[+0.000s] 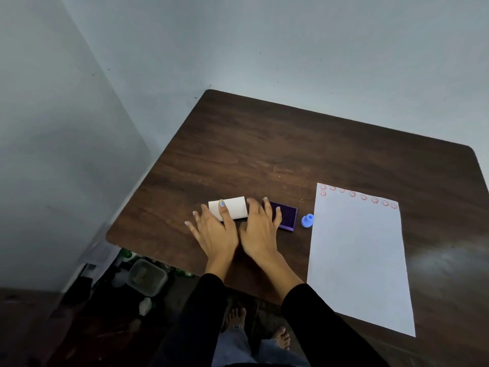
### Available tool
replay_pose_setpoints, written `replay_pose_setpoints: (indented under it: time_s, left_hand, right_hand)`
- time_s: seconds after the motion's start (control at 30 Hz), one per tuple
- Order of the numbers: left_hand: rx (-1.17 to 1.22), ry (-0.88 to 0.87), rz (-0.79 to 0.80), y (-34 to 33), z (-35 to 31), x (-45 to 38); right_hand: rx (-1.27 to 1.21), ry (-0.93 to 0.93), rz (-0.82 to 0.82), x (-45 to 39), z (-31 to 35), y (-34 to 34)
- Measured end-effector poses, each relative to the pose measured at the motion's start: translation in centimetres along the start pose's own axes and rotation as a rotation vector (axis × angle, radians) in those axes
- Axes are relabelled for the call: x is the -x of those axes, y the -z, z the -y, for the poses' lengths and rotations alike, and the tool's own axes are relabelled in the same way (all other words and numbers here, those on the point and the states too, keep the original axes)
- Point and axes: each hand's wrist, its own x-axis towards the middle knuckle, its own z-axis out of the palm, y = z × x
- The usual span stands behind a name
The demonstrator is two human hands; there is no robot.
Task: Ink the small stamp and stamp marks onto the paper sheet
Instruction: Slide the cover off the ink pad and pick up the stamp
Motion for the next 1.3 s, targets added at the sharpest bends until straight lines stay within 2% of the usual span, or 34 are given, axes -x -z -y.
replay_pose_setpoints:
  time_s: [0.1, 0.17, 0.23, 0.33, 0.43, 0.63, 0.83, 1.07, 1.3]
  left_hand:
    - [0.02, -0.095, 0.01, -0.6, -1.1, 0.0]
    - [0.041, -0.194, 0.073, -1.3, -2.1, 0.3]
    - [0.03, -0.305, 0.153, -2.1, -2.9, 0.8]
    - [-0.061, -0.431, 0.252, -3.5, -3.7, 1.6]
    - [-0.138, -0.506, 0.357, -4.4, -4.3, 2.3]
    - [-0.285, -0.635, 0.417, -5.3, -5.0, 3.4]
    - [-0.212, -0.625, 0.429, -5.8, -5.7, 4.0]
    - [-0.119, -0.58, 0.433, -5.9, -5.9, 4.3]
    - [-0.121, -0.595, 0.425, -6.6, -6.4, 4.5]
  right_hand:
    - [-0.054, -0.019, -0.235, -0.8, -1.0, 2.4]
    - [-0.064, -0.094, -0.411, -1.2, -2.8, 4.2]
    - [-0.047, -0.216, -0.494, -1.3, -5.1, 5.8]
    - [0.0, -0.411, -0.351, -1.0, -8.2, 7.1]
    - [-0.075, -0.458, -0.213, -0.8, -9.3, 7.1]
    - [-0.203, -0.448, -0.253, -0.8, -9.3, 7.5]
    - [-0.462, -0.452, -0.197, -0.8, -9.3, 9.5]
    - [-0.579, -0.507, -0.12, -0.8, -9.2, 9.8]
    - [-0.564, -0.519, -0.098, -0.9, -9.7, 9.8]
